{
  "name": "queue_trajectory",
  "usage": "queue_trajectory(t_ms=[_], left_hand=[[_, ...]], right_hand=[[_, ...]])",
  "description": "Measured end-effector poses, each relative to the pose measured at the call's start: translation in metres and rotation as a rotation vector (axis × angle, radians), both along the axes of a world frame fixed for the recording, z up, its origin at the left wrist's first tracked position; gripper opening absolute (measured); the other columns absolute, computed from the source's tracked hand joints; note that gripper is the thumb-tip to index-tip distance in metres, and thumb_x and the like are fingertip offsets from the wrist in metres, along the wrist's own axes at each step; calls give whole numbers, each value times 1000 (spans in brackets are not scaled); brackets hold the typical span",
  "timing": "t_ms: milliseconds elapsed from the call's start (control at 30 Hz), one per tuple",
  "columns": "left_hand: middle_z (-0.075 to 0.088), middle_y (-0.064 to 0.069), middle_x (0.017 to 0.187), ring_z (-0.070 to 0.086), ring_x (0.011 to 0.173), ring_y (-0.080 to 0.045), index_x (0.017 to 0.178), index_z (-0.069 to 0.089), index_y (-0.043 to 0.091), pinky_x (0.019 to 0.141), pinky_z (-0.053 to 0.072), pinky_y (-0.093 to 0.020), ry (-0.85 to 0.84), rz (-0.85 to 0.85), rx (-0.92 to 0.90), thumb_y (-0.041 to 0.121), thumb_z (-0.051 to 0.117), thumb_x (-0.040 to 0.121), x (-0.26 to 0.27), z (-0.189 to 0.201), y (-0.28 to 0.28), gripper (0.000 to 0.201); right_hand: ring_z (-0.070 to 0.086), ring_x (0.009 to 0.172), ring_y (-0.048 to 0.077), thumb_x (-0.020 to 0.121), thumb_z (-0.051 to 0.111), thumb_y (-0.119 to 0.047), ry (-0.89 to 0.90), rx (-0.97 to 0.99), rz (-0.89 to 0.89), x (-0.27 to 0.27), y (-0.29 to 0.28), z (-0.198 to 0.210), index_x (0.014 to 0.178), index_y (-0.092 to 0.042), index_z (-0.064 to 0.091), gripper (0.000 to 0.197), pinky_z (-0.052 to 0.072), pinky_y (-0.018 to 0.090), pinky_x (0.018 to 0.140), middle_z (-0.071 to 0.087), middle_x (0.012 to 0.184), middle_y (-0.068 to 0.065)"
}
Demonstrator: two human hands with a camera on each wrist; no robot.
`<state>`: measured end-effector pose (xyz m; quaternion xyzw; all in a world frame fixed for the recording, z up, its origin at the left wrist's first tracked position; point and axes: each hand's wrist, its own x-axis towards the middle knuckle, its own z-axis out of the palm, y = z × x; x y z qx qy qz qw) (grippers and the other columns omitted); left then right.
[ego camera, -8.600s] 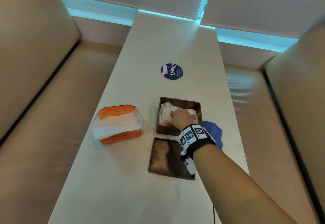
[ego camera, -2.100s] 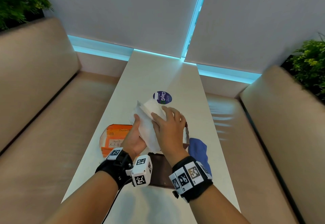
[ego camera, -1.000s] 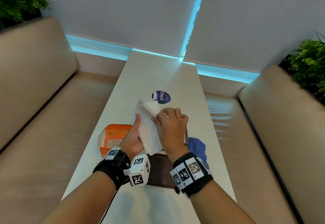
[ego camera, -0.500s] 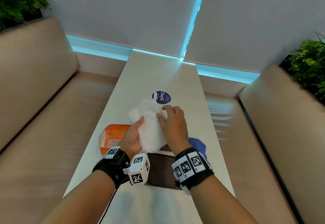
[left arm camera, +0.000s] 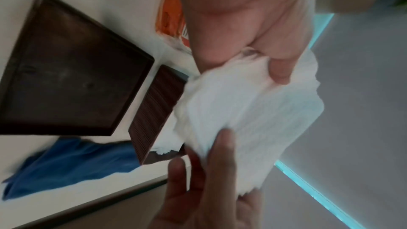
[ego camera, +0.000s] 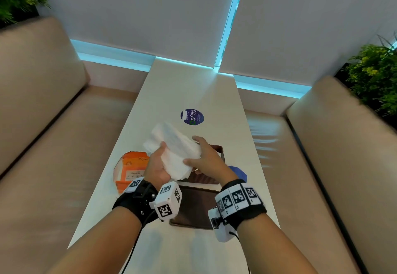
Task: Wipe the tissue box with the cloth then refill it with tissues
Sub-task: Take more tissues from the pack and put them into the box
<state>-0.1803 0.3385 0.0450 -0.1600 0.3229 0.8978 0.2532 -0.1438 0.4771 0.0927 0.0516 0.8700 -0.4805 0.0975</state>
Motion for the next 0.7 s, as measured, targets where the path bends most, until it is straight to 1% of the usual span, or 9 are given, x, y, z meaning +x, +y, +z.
queue_trajectory(t_ms=[33,100,200,267,367,467,533,633,700], left_hand=[[72,-20,91,69,80,-36,117,53,4,58,58,-46,23,0,11,37,39,99,0,1,-3,40],[71,-21,91,68,79,-33,104,56,6,67,55,-46,60,11,-12,32,42,99,-3,1,-9,30],[75,-13,91,72,81,-25,106,59,7,79,56,-41,97,3,-106,17,47,97,-13,-3,-18,17],[75,-11,94,73,80,-23,108,58,8,70,60,-36,107,-16,-116,9,46,97,-16,-7,-17,17],[74,-11,96,73,82,-22,109,58,8,65,60,-33,164,-131,-185,2,45,94,-11,-5,-12,21],[61,-11,120,63,104,-29,128,49,18,80,57,-42,192,-124,-249,8,55,92,-11,-4,-13,39],[56,-3,120,58,109,-29,130,44,32,91,51,-48,189,-88,-280,18,55,94,-13,-3,-15,40],[59,-7,123,59,110,-28,122,53,29,94,50,-48,191,-120,-331,27,53,96,-11,2,-7,26],[62,-10,120,61,105,-27,112,55,26,90,52,-46,198,-94,-384,28,52,96,-9,3,-2,17]], right_hand=[[53,100,16,84,67,-15,-38,-10,12,0,6,0,135,-17,38,59,54,21,66,48,118,-2],[55,98,18,83,66,-13,-60,-19,5,-2,15,0,125,-12,47,45,51,21,67,55,115,4],[56,102,20,89,58,-12,-22,-184,-166,-9,23,-7,127,-13,46,40,52,29,79,58,121,9],[56,107,21,93,53,-20,-2,-374,-335,-12,21,-14,135,-19,37,45,53,31,82,54,128,9],[48,119,19,89,61,-28,28,-371,-369,-15,16,-23,143,-27,25,65,46,35,101,42,135,-2],[47,124,20,82,71,-19,69,-393,-343,-15,22,-27,145,-29,24,79,43,40,107,42,139,-2],[51,122,21,78,75,-19,46,-465,-353,-14,27,-29,144,-28,27,82,45,42,104,46,136,-2],[60,111,25,77,76,-18,-43,-473,-370,-12,27,-26,127,-13,50,57,51,40,96,61,122,6],[64,106,28,78,75,-17,-38,-479,-401,-11,25,-24,110,-14,60,35,53,40,92,66,117,11]])
